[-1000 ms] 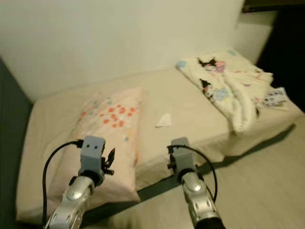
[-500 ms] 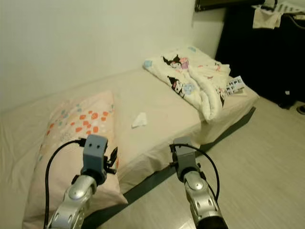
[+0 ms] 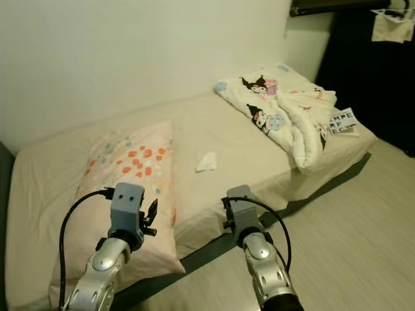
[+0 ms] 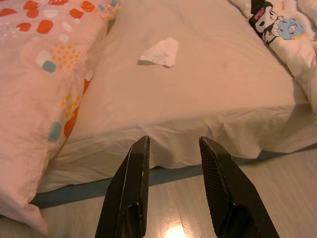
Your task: Clean up the room
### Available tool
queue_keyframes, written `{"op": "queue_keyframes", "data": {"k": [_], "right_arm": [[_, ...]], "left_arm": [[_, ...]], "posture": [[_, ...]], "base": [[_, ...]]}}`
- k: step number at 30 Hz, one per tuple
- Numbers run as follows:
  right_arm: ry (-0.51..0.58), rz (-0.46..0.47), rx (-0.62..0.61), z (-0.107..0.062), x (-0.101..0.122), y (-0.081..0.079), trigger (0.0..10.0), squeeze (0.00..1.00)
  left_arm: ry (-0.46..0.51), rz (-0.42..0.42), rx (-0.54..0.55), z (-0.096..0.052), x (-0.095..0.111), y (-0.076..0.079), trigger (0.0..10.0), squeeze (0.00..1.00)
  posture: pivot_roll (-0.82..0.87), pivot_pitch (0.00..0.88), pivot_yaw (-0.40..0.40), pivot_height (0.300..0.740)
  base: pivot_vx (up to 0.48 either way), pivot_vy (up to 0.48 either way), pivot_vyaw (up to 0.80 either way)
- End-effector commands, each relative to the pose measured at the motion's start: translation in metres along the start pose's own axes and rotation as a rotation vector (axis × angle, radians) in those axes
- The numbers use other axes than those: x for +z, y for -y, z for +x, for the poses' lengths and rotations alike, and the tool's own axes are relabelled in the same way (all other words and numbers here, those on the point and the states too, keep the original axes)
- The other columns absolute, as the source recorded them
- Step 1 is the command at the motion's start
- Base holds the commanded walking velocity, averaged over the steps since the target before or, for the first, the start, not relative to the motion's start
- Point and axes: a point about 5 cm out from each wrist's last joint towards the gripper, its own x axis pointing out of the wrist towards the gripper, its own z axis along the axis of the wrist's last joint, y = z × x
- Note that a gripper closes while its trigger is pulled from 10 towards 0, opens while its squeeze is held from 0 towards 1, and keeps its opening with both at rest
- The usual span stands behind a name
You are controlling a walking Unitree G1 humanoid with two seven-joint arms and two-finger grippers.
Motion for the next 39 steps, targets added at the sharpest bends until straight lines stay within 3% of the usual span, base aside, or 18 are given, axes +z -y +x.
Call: {"op": "queue_keyframes", "data": {"k": [1,17,26,28,39], "right_arm": [[-0.002,0.011,-0.007,-0.0016,-0.0024,0.0018,10.0,0.00],[0.002,0.001,0.003,-0.0018,-0.0024,-0.0003,10.0,0.00],[-0.001,-0.090,0.045,-0.0015,-0.0031,-0.0046,10.0,0.00],[0.004,-0.037,0.037,-0.0023,-0.0035,-0.0059,10.0,0.00],[0.006,-0.045,0.040,-0.0027,-0.0037,-0.0048,10.0,0.00]], "left_arm": [[0.007,-0.007,0.004,-0.0025,-0.0009,-0.0005,10.0,0.00],[0.008,-0.010,0.003,-0.0038,-0.0012,-0.0007,10.0,0.00],[0.008,-0.007,0.001,-0.0039,-0.0017,-0.0005,10.0,0.00],[0.008,-0.008,0.002,-0.0040,-0.0018,-0.0006,10.0,0.00],[-0.006,-0.009,0.025,-0.0045,-0.0040,-0.0037,10.0,0.00]], "posture": [[-0.05,0.090,0.013,0.740],[-0.05,0.085,0.011,0.740],[-0.05,0.081,0.011,0.740],[-0.05,0.080,0.011,0.740],[-0.05,0.084,0.007,0.740]], "base": [[0.244,0.000,0.00],[0.334,0.000,0.00],[0.311,0.000,0.32],[0.302,0.000,0.00],[0.102,0.000,0.00]]}}
